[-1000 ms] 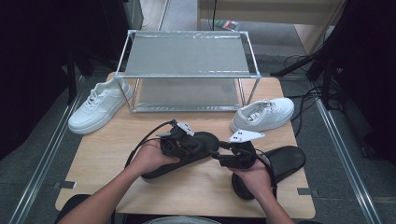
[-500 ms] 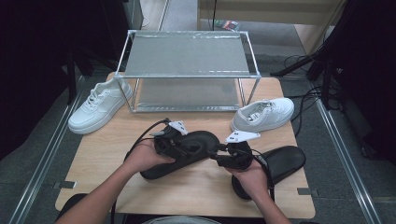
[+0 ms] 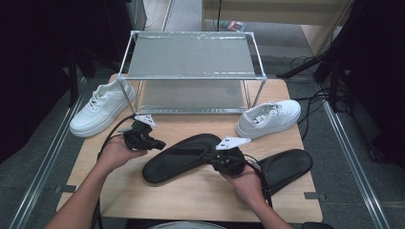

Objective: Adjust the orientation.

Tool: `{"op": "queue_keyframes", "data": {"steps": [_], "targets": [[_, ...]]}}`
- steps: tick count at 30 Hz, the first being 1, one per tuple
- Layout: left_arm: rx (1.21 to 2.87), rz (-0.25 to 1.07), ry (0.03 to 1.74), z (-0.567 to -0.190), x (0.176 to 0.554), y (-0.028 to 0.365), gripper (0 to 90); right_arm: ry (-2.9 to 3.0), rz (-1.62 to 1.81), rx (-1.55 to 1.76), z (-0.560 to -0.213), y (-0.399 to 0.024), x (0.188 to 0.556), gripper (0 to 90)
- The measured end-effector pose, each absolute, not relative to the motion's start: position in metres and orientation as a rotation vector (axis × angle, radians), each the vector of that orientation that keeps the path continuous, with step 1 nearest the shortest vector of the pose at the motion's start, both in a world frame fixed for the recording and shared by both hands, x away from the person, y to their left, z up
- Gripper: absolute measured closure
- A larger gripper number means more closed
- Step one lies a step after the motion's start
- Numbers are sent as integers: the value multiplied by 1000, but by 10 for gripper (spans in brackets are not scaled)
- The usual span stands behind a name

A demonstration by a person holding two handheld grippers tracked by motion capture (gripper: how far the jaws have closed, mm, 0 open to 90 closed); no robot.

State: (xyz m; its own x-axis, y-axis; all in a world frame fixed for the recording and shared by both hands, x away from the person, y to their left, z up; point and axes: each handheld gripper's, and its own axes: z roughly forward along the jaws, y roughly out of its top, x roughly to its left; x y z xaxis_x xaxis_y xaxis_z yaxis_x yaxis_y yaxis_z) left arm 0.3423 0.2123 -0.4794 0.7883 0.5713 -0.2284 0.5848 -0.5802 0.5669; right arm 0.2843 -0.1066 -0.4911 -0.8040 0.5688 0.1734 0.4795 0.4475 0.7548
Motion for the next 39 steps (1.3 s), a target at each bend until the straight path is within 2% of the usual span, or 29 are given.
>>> {"op": "queue_keyframes", "data": {"steps": [6,16,39], "targets": [[2316,-37,913,-492,347,224,900,2624,1267,908,-496,-92,285,881],[2378,-37,877,-508,347,220,900,2643,1218,900,-500,-86,291,900],[2363,-41,917,-508,328,222,900,2639,1208,897,-500,-82,307,900]]}}
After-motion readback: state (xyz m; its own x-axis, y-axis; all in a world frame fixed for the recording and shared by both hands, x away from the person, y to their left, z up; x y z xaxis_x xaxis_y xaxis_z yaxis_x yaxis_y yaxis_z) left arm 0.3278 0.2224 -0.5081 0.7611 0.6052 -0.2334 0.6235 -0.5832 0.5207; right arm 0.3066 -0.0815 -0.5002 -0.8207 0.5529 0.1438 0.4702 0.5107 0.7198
